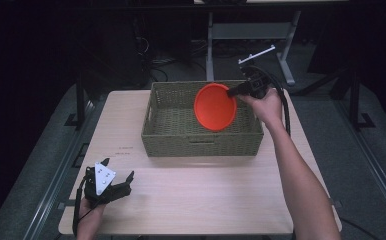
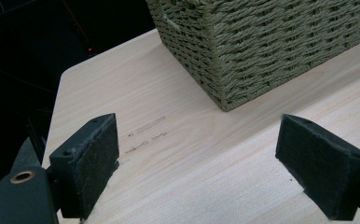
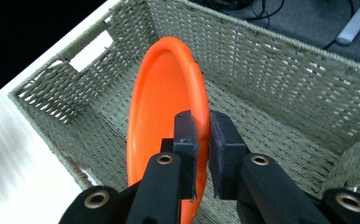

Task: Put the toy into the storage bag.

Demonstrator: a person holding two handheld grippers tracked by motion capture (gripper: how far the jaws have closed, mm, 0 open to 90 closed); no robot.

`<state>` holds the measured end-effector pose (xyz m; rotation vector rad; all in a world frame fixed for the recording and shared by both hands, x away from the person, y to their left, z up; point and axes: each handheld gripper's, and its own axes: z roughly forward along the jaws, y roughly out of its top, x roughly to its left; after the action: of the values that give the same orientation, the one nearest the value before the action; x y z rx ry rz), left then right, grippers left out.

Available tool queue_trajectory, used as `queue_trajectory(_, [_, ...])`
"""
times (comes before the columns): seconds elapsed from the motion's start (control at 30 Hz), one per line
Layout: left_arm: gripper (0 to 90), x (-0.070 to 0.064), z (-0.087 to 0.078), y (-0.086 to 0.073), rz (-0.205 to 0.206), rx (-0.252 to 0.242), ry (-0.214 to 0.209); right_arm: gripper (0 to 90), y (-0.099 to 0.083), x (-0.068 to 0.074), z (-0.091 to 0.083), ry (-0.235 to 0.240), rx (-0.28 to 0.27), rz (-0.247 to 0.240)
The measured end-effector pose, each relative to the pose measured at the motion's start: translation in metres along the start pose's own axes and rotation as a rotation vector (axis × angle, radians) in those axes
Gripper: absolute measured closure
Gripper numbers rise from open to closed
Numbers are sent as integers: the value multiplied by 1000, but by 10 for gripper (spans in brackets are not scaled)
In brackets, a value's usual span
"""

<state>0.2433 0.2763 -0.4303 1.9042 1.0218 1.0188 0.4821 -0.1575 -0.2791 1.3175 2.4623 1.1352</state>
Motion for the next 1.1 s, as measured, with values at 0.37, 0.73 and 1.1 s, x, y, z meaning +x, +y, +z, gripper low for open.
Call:
queue_trajectory(0.37, [128,1,-1,0,-2,2,2,818,-9,-11,16,-7,8,40])
queue_trajectory(0.73, [128,1,0,0,-6,10,-1,817,-18,-20,31,-7,28,73])
queue_trajectory(1.1, [128,2,0,0,-2,8,2,814,-25,-24,45,-14,65,85])
